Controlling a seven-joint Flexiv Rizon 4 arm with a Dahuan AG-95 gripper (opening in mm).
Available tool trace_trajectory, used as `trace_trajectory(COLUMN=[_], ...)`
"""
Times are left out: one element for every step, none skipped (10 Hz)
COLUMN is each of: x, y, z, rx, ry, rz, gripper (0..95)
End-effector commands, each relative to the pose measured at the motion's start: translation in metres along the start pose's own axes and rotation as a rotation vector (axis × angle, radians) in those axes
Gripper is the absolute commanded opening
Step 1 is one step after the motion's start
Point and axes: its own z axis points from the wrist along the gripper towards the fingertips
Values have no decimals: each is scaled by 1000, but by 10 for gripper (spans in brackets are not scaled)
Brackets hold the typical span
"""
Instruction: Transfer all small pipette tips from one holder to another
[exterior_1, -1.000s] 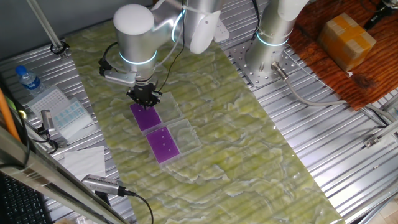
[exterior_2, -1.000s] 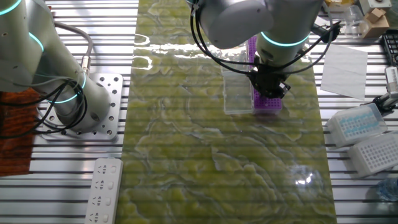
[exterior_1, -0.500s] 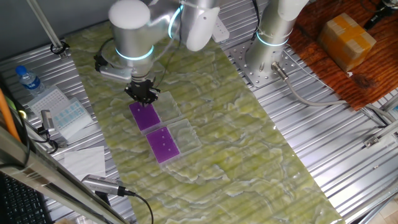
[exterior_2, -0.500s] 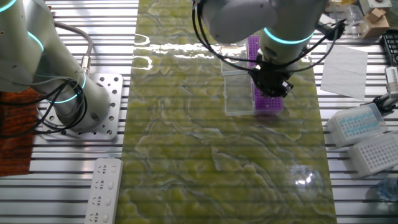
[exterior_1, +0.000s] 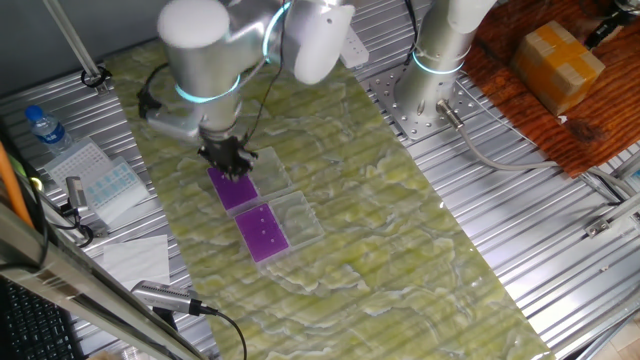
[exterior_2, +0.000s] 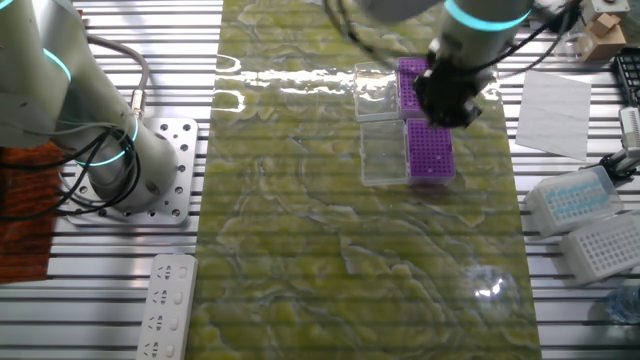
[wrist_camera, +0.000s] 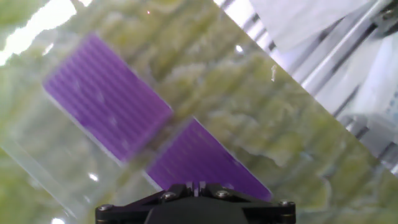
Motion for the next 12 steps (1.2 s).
trace_trajectory(x=[-40,-47,-61,-64,-67,-74,-77,-79,-79,-81,-84,-86], y=[40,49,66,70,74,85,89,93,94,97,100,100], z=[1,3,11,13,15,19,20,22,22,23,25,25], rx=[0,0,5,6,7,8,8,8,8,7,8,8], ry=[-3,-5,-13,-16,-18,-21,-23,-26,-26,-27,-28,-31], rz=[135,164,213,224,233,260,271,280,285,293,301,305], gripper=[0,0,0,0,0,0,0,0,0,0,0,0])
